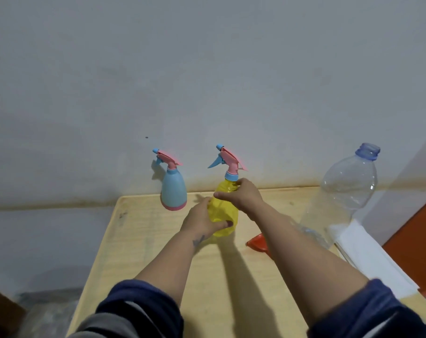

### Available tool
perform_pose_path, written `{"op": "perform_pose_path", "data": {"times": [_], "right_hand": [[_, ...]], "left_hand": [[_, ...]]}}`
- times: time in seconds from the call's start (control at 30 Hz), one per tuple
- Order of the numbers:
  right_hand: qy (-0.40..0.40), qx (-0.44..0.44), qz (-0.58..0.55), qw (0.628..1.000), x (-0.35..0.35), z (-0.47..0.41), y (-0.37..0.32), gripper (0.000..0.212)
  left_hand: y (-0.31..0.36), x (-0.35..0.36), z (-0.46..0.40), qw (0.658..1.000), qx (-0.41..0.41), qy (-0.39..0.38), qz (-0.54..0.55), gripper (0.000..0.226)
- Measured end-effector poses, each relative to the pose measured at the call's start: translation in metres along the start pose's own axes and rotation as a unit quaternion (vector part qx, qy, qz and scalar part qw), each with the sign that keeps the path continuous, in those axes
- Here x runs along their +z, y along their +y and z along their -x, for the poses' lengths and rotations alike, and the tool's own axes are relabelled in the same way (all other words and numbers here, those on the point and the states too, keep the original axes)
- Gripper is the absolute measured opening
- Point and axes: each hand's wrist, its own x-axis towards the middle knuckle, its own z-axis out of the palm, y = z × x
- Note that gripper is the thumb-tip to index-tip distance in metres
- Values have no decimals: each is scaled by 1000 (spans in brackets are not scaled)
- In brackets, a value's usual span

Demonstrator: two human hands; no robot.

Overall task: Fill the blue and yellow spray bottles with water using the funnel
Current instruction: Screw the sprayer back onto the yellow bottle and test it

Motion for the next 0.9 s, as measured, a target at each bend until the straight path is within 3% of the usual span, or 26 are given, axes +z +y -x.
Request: {"op": "perform_pose_path", "data": {"times": [0.1, 0.4, 0.6, 0.77, 0.9], "right_hand": [[3, -18, 10, 1000, 0, -37, 6, 67], [7, -80, -20, 997, 28, -121, 23, 63], [7, -86, -30, 996, 34, -138, 30, 61], [-26, -62, -33, 997, 28, -131, 31, 84], [-45, -36, -5, 998, 15, -107, 29, 87]], "left_hand": [[-1, 9, -40, 999, -9, 5, 33, 73], [-20, 39, -120, 991, -52, 100, 71, 50], [-26, 44, -132, 988, -68, 113, 79, 61], [-19, 34, -122, 992, -97, 72, 27, 95], [-14, 21, -101, 994, -88, 48, -37, 74]]}}
